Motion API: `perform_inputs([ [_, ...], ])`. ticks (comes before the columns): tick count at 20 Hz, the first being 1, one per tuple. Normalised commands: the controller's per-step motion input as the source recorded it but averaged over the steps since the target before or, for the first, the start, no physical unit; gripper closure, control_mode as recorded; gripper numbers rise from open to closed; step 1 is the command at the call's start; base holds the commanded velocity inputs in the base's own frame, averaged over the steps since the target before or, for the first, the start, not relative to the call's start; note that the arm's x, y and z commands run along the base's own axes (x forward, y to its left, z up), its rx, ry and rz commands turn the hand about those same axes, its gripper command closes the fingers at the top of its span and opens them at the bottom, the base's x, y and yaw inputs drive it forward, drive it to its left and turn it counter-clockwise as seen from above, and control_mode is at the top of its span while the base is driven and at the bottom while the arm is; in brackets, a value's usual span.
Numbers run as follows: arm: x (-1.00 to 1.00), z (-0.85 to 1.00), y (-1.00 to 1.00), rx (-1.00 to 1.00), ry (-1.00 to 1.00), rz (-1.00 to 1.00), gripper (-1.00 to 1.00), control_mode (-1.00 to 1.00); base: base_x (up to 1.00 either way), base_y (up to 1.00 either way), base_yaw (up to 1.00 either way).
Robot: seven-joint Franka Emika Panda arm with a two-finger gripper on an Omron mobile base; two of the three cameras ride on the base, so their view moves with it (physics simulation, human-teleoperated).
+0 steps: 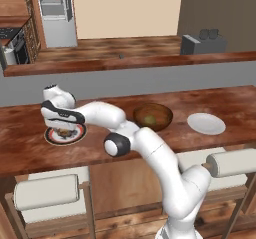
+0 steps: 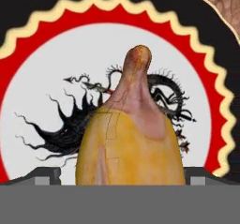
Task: Pick the chicken drumstick and potato from their plates and place them in the bowl. Then put the bowl in the fridge.
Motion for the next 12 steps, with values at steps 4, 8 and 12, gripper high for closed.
perform_inputs([
  [4,-0.13,-0.32,-0.05,-0.06,0.03,-0.03,1.0,-1.0,0.0,0.0,0.0],
  [8,-0.1,-0.16,-0.1,-0.03,0.02,-0.03,1.0,-1.0,0.0,0.0,0.0],
  [12,-0.17,0.06,-0.17,0.0,0.02,0.0,1.0,-1.0,0.0,0.0,0.0],
])
